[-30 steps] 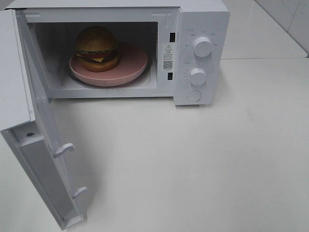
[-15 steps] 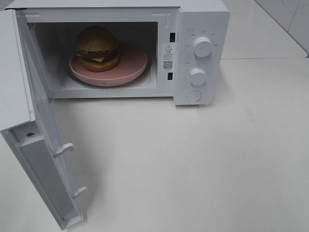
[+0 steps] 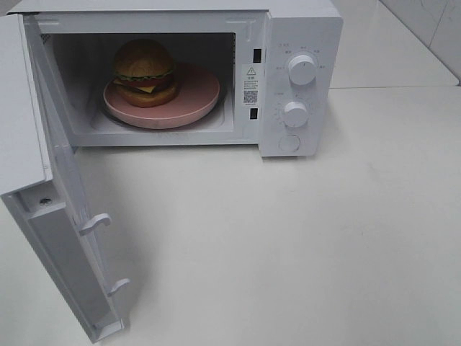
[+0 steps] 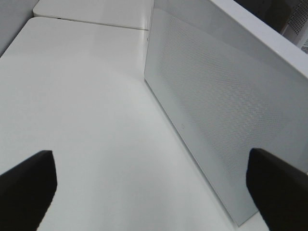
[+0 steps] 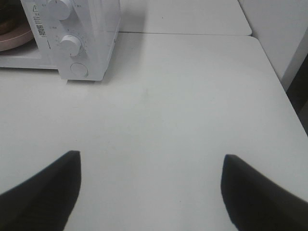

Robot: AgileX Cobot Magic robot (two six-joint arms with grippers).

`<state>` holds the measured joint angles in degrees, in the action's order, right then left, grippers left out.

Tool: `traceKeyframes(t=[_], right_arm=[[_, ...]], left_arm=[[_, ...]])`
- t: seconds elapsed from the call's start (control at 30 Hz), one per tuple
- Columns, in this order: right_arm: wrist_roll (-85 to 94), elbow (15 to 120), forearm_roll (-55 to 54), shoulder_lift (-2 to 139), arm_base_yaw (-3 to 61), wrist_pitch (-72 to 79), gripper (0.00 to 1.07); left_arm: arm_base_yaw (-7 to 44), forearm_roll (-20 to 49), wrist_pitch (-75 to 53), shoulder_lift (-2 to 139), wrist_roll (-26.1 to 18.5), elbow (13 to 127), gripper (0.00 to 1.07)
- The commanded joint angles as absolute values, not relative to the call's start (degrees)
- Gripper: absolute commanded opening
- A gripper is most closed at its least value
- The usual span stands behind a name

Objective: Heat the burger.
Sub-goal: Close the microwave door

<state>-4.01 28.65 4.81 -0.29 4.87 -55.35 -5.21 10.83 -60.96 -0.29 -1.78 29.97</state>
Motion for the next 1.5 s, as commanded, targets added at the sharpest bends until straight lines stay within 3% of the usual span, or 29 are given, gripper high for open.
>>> traceKeyframes(t=[0.03,0.17,0.23,0.33,0.37,0.43,0.5,0.6,0.63,0.7,0.77,1.5], right_arm=[[-3.38,28.36,4.76,-1.72,4.7,-55.06,0.76],[-3.38,28.36,4.76,-1.72,4.7,-55.06,0.76],[-3.44,28.36,4.76,-1.72,4.7,-55.06,0.76],[-3.44,28.36,4.76,-1.72,4.7,-55.06,0.76],[-3.44,28.36,4.76,-1.72,4.7,-55.06,0.76],[-3.44,28.36,4.76,-1.72,4.7,-55.06,0.76],[-3.44,28.36,4.76,-1.72,4.7,-55.06,0.76],[-3.44,28.36,4.76,-1.72,4.7,-55.06,0.76],[-3.44,28.36,4.76,-1.72,4.7,-55.06,0.76],[-3.44,28.36,4.76,-1.72,4.7,-55.06,0.76],[-3.44,28.36,4.76,-1.72,4.7,-55.06,0.76],[-3.44,28.36,4.76,-1.72,4.7,-55.06,0.76]], left_arm=[[-5.33,11.86,-60.16,0.74,-1.43,31.74,1.0],[-5.33,11.69,-58.33,3.27,-1.43,32.95,0.97],[-5.33,12.03,-53.63,6.93,-1.43,33.0,0.86],[-5.33,12.03,-52.48,7.96,-1.43,33.0,0.83],[-5.33,11.97,-50.71,10.08,-1.43,33.0,0.74],[-5.33,11.97,-49.5,11.92,-1.49,33.0,0.69],[-5.33,11.97,-48.7,14.61,-1.43,33.0,0.49],[-5.33,11.97,-48.07,15.36,-1.43,33.0,0.44],[-5.33,11.97,-46.7,17.25,-1.43,33.0,0.31],[-5.33,11.86,-45.21,19.02,-1.43,32.95,0.25],[-5.33,11.8,-42.34,21.26,-1.6,32.95,0.01],[-5.33,14.15,-12.72,36.15,-8.02,28.13,0.0]])
